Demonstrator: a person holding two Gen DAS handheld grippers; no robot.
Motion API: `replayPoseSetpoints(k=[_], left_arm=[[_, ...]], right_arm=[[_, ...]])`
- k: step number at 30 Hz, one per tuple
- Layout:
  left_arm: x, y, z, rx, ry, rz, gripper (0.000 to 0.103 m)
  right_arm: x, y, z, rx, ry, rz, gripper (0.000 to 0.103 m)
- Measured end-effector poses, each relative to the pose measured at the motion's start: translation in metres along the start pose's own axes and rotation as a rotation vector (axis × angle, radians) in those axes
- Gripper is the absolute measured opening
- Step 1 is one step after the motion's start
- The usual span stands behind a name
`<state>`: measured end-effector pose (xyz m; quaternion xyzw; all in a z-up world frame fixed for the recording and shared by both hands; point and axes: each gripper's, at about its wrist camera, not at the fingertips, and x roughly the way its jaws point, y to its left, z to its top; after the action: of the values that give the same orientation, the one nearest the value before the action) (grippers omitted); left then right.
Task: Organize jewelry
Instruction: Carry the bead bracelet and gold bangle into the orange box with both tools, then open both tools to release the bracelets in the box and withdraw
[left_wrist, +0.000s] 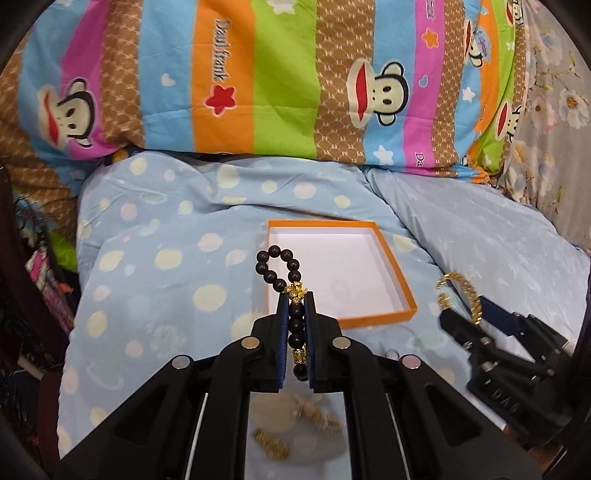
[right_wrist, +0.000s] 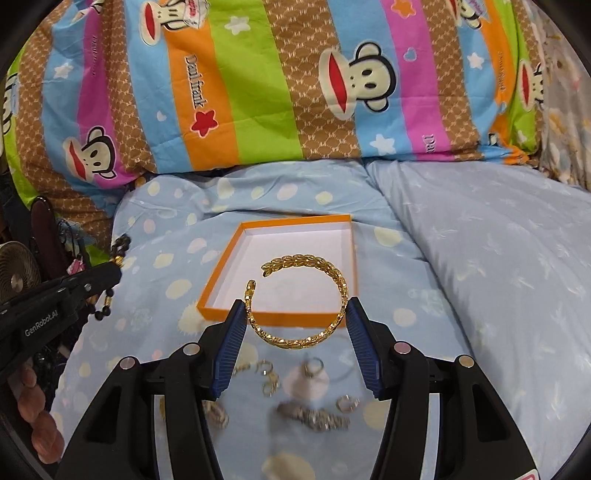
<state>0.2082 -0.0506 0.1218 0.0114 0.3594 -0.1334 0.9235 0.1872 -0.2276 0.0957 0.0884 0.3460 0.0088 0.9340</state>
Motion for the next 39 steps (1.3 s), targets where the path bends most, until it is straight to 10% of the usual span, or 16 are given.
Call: replayPoseSetpoints(k=[16, 23, 39], left_arm=[[0.166, -0.014, 0.005, 0.009, 0.184, 0.019, 0.008], [0.182, 0.004, -0.002, -0.059, 0.208, 0.034, 0.043], [0.164, -0.001, -0.036, 0.028, 0.267, 0.045, 0.043]], right_arm=[[0.129, -0.019, 0.013, 0.017, 0.101, -0.02, 0.056], [0.14, -0.023, 0.008, 0.02, 0.111, -0.008, 0.056], [0.119, -0.019, -0.016, -0.028, 0.156, -0.033, 0.052]])
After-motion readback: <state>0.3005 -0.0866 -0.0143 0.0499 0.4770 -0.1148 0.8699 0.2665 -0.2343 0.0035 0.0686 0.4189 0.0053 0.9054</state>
